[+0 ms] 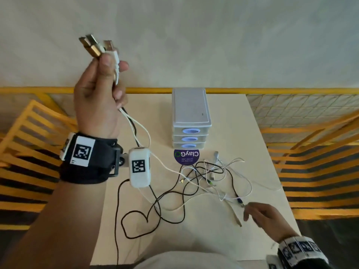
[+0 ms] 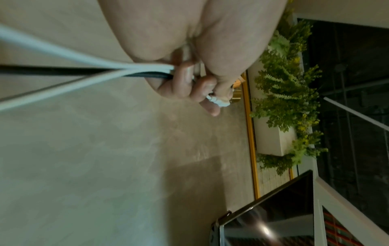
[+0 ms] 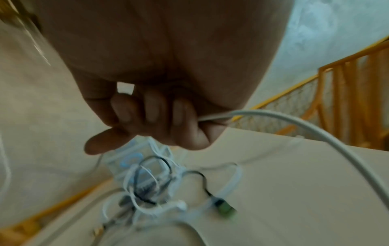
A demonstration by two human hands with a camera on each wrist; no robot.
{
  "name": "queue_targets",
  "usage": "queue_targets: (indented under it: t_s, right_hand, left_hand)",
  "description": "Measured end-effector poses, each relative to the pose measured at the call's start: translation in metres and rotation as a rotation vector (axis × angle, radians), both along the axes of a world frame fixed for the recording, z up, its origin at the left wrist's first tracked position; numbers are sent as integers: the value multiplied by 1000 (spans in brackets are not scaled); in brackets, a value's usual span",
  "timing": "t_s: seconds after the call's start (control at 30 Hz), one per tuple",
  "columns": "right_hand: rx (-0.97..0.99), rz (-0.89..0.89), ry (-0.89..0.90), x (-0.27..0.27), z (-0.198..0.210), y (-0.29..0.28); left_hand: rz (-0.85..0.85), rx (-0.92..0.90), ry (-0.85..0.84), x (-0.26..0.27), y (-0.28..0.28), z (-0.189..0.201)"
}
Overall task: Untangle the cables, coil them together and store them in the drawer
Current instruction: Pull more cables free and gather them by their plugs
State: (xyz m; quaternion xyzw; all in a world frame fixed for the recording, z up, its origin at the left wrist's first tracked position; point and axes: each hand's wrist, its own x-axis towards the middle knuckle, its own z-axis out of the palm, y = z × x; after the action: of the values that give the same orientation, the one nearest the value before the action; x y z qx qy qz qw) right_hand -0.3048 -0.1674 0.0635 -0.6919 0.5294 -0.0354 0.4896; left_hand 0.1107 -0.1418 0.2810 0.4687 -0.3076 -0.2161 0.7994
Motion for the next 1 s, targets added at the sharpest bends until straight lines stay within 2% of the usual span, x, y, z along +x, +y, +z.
queue_targets:
  t_s: [0.07, 0.17, 0.27, 0.33, 0.47, 0.5, 0.57, 0.67, 0.73, 0.8, 0.93, 1.0]
  right_hand:
    - [76, 0, 91, -14, -16, 9]
    - [140, 29, 126, -10, -29, 11]
    - [-18, 133, 100, 15, -13, 1]
    - [-230, 169, -4, 48, 27, -12]
    - [-516, 241, -457, 148, 154, -17]
    - [-538, 283, -504, 170, 176, -17]
    - [-556, 376, -482, 202, 198, -17]
    - [-542, 384, -415, 224, 192, -18]
    - [-544, 386, -444, 232, 177, -16]
    - [-546, 398, -519, 237, 162, -17]
    - [-226, 435, -647, 236, 144, -19]
    - [-128, 417, -690, 230, 137, -22]
  left_hand:
    - [-5, 4, 27, -1, 0, 4]
    - [-64, 30, -2, -16, 0, 8]
    - [-129, 57, -13, -37, 1, 8]
    - [-170, 70, -41, -48, 2, 4]
    - [-198, 104, -57, -70, 2, -5]
    - [-198, 109, -25, -76, 2, -5]
    - [-195, 134, 59, -81, 1, -4]
    - [-174, 119, 220, -74, 1, -1]
    - [-178, 99, 352, -65, 0, -2]
    - [-201, 114, 406, -59, 2, -7]
    - [-294, 147, 428, -54, 3, -16]
    - [-309, 152, 431, -51, 3, -19]
